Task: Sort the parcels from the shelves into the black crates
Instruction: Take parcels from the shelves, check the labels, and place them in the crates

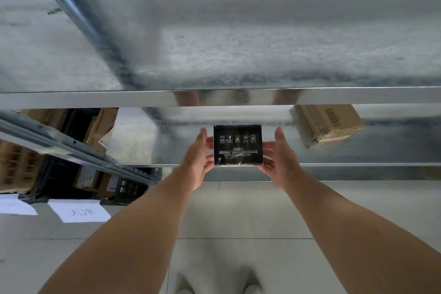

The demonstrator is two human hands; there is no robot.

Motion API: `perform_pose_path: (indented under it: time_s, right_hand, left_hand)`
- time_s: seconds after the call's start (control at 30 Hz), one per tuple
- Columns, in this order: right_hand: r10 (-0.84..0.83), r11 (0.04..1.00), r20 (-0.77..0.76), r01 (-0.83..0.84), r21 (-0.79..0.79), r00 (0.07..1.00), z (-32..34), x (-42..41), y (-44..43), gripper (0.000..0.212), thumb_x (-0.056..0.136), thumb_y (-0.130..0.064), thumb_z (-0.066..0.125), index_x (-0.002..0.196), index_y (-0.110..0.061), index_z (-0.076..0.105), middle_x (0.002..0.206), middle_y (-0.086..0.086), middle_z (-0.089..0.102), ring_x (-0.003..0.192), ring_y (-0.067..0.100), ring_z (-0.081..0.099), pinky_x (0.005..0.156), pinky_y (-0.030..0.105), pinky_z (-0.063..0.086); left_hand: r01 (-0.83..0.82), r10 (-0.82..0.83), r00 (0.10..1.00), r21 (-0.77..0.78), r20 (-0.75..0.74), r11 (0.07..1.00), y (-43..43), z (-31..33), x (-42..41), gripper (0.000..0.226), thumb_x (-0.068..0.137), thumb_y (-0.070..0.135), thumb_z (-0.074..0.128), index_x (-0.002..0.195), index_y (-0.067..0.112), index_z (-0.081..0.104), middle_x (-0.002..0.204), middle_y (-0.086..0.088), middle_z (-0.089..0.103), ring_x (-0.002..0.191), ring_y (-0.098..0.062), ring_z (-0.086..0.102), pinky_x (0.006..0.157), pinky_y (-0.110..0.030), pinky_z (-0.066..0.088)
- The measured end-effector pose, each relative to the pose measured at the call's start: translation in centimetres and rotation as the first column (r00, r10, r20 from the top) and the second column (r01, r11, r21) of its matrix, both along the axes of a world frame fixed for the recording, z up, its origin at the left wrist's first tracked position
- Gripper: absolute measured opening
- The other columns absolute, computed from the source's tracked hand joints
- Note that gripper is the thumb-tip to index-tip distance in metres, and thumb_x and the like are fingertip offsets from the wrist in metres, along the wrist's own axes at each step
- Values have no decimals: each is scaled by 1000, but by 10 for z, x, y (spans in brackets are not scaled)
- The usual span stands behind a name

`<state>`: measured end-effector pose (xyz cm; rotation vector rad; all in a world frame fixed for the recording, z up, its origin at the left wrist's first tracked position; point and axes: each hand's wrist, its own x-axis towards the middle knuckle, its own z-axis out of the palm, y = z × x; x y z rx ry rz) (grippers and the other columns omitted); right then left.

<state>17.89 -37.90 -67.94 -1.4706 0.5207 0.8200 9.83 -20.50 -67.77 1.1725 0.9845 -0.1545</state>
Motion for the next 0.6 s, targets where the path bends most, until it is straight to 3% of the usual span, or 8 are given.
perform_pose_path:
  time_s: [0.1,0.23,0.33,0.43,0.6]
  right_hand:
    - [23,1000,1,-23,-7,1000,1,-5,8,76,98,-70,36,103,-3,71,111,12,74,107,31,67,103,46,49]
    - [63,998,-13,-63,-19,998,8,-14,20,76,99,-70,32,98,-4,69,109,14,74,112,30,66,109,50,43]
    - [159,986,3,-158,-58,987,15,-23,28,76,101,-69,23,94,-10,70,104,4,70,117,22,55,115,52,30]
    - [197,976,11,-195,-101,980,22,-37,38,73,102,-68,23,91,-14,71,94,-4,68,114,19,53,113,51,29]
    - [162,986,-30,-163,-43,986,33,-67,56,72,100,-70,25,109,-14,70,127,4,68,119,24,57,99,43,40]
  left_hand:
    - [-8,8,1000,-10,1,1000,10,6,-7,49,100,58,34,94,19,63,110,-6,68,120,-32,58,111,-48,39]
    - [20,-20,1000,29,0,999,21,14,-19,54,98,64,33,101,21,66,116,-5,69,120,-30,57,110,-53,37]
    - [16,-16,1000,64,-1,998,30,19,-36,53,101,60,28,104,22,65,112,-3,69,107,-21,60,101,-44,37]
    - [15,-16,1000,55,20,998,36,28,-53,51,103,57,25,102,23,63,108,-3,68,98,-19,62,90,-39,42]
    - [-1,1,999,4,32,1000,42,50,-84,51,101,59,31,116,22,62,124,-3,66,113,-25,61,105,-52,42]
